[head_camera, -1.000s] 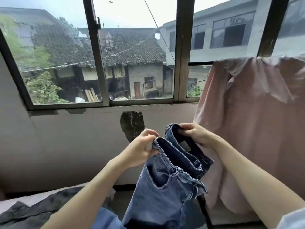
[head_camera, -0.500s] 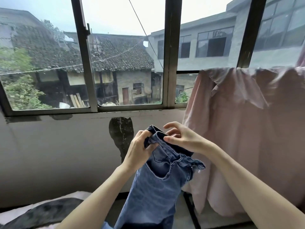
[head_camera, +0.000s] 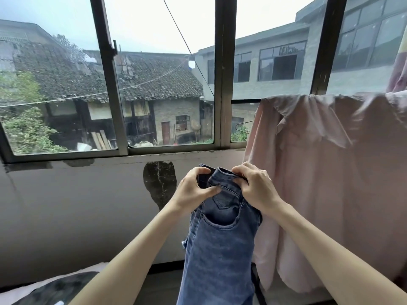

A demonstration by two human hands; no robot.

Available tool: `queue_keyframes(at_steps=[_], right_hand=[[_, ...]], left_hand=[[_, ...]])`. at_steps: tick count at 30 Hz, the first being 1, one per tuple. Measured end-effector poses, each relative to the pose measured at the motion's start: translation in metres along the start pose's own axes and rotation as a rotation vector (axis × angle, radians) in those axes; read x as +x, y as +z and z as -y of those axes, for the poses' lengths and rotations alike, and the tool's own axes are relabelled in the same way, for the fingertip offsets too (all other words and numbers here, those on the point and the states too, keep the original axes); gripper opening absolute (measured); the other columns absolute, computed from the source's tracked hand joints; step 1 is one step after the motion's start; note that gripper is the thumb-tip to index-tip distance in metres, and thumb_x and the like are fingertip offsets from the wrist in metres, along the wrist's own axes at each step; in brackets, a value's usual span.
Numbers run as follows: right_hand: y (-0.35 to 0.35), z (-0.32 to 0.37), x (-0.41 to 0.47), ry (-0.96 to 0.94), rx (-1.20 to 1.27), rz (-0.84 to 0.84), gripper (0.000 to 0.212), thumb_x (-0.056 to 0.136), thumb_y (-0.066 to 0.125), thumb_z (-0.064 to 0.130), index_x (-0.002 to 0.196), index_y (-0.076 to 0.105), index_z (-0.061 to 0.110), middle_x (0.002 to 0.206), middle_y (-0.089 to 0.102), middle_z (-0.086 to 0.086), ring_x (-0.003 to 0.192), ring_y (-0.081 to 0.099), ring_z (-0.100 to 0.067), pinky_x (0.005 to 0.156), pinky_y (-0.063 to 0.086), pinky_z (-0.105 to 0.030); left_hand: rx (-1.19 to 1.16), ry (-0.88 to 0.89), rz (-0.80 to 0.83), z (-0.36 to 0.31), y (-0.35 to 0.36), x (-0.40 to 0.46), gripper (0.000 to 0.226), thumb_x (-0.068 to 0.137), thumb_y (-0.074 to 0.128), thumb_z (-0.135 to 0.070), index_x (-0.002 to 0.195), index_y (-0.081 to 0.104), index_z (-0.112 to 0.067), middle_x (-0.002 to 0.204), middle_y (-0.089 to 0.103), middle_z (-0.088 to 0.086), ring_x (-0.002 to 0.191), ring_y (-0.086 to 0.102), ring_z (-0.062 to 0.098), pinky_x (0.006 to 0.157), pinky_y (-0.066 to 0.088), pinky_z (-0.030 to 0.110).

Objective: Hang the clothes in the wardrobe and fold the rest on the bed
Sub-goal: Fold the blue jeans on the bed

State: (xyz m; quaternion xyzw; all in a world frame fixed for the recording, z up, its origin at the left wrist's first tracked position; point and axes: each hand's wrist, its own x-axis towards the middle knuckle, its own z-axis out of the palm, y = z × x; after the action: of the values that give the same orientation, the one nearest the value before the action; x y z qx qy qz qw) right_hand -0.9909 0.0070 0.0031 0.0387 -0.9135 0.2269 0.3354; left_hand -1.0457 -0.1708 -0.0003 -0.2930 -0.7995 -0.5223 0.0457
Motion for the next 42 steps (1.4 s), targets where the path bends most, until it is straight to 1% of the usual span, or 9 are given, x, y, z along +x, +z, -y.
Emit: queue_keyframes(at_steps=[5,13,19,23,28,30,33,37,42], right_hand=[[0.001,0.009,0.005,-0.028,0.013,0.052,0.021,0.093,0.056,0.012,0.112,0.064,0.014,0.111,0.061,-0.001,0.098,0.057,-0.032,0.096,0.035,-0.040],[-0.002,0.014,0.008,-0.042,0.025,-0.023,0.015,0.092,0.054,0.011,0.105,0.062,0.011,0.106,0.062,0.001,0.094,0.055,-0.021,0.086,0.022,-0.027],[-0.013,0.009,0.011,-0.088,0.116,-0.118,0.016,0.086,0.063,0.009,0.101,0.065,0.014,0.102,0.060,0.005,0.101,0.055,-0.019,0.097,0.027,-0.034],[-0.014,-0.011,0.003,0.008,0.185,-0.238,0.062,0.079,0.074,0.027,0.134,0.046,0.017,0.134,0.044,-0.002,0.128,0.037,-0.018,0.111,0.020,-0.045],[-0.004,-0.049,-0.015,0.461,0.730,-0.066,0.129,0.057,0.077,0.062,0.151,-0.002,0.022,0.152,0.023,0.000,0.141,0.024,-0.019,0.115,0.023,-0.044],[0.004,-0.059,-0.015,0.575,0.979,0.136,0.126,0.049,0.081,0.063,0.148,0.018,0.019,0.132,0.052,0.006,0.120,0.052,-0.016,0.101,0.042,-0.039],[0.017,-0.063,-0.004,0.649,1.053,0.324,0.074,0.066,0.077,0.041,0.127,0.052,0.009,0.093,0.072,0.007,0.085,0.066,-0.009,0.073,0.050,-0.028],[0.028,-0.053,0.013,0.567,0.984,0.364,0.046,0.079,0.072,0.020,0.119,0.051,0.014,0.120,0.062,-0.008,0.097,0.062,-0.014,0.078,0.053,-0.030],[0.034,-0.005,0.030,0.025,0.570,0.329,0.094,0.079,0.073,0.012,0.149,0.012,0.023,0.153,0.022,-0.002,0.141,0.019,-0.019,0.117,0.015,-0.045]], left_hand=[[0.018,-0.012,0.074,-0.006,-0.006,0.000,0.072,0.071,0.082,-0.023,0.134,0.047,-0.013,0.129,0.056,0.005,0.117,0.055,0.018,0.103,0.043,0.039],[0.015,0.141,-0.076,-0.009,0.009,-0.008,0.040,0.077,0.076,-0.014,0.116,0.065,-0.019,0.101,0.072,-0.002,0.093,0.067,0.015,0.088,0.053,0.038],[-0.193,0.183,-0.167,-0.020,0.024,-0.006,0.033,0.079,0.072,0.000,0.107,0.067,-0.017,0.097,0.072,0.002,0.090,0.068,0.019,0.083,0.055,0.032],[-0.366,0.134,-0.150,-0.025,0.026,-0.002,0.053,0.077,0.073,0.001,0.113,0.049,-0.029,0.093,0.066,0.011,0.083,0.067,0.013,0.070,0.054,0.020],[-0.443,0.028,-0.190,-0.026,0.030,0.002,0.053,0.075,0.074,0.003,0.116,0.056,-0.025,0.098,0.068,-0.002,0.099,0.065,0.015,0.089,0.053,0.028],[-0.500,0.003,-0.222,-0.028,0.030,0.003,0.046,0.073,0.074,0.005,0.110,0.061,-0.019,0.101,0.069,-0.003,0.100,0.064,0.015,0.087,0.053,0.024],[-0.426,0.041,-0.179,-0.026,0.026,-0.001,0.042,0.073,0.072,0.010,0.104,0.062,-0.017,0.099,0.068,-0.002,0.094,0.064,0.010,0.081,0.052,0.019],[-0.454,-0.038,-0.232,-0.014,0.000,-0.009,0.040,0.077,0.068,0.011,0.101,0.063,-0.022,0.096,0.069,-0.006,0.089,0.064,0.006,0.085,0.053,0.019],[-0.399,-0.076,-0.306,-0.004,-0.027,-0.025,0.042,0.079,0.066,0.011,0.105,0.058,-0.022,0.106,0.067,0.005,0.094,0.063,0.010,0.084,0.052,0.019]])
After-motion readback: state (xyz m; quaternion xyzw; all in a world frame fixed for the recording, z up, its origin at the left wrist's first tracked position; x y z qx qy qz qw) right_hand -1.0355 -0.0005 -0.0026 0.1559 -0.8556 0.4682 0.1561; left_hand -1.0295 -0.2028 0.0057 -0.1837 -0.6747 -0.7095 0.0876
